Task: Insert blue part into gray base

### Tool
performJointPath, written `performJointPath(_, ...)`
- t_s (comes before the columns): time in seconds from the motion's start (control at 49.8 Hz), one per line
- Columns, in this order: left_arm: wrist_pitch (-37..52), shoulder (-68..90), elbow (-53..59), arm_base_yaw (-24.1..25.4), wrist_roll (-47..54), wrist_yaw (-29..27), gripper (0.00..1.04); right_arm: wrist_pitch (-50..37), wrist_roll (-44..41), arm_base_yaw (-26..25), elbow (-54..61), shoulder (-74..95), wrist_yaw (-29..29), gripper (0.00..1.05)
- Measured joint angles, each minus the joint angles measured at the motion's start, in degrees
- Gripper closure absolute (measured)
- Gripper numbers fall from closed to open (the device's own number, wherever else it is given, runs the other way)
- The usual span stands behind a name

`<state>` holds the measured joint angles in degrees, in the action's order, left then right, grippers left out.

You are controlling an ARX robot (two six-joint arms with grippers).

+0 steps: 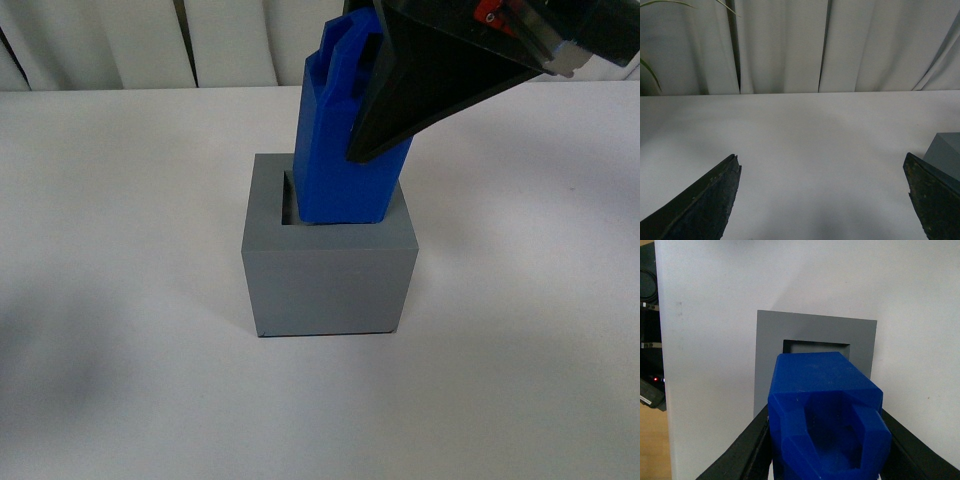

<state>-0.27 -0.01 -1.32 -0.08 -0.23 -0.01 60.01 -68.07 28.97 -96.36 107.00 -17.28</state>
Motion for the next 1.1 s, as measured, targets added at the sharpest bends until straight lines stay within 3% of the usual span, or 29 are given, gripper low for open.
performJointPath(0.763, 0.0, 0.0, 0.0, 0.0, 0.0, 0.0, 0.06, -0.2, 0.2, 0.4, 2.0, 0.4, 1.0, 0.57)
performJointPath(0.964, 0.0, 0.0, 0.0, 0.0, 0.0, 0.0, 0.06, -1.3, 1.0, 0.2, 2.2, 0.4, -0.3, 0.17)
performJointPath(1.064, 0.0, 0.0, 0.0, 0.0, 0.0, 0.0, 0.06, -1.4, 1.6, -0.3, 2.1, 0.4, -1.4, 0.06)
performJointPath(1.104, 0.0, 0.0, 0.0, 0.0, 0.0, 0.0, 0.06, -1.3, 1.8, -0.6, 1.9, 0.4, -2.2, 0.06)
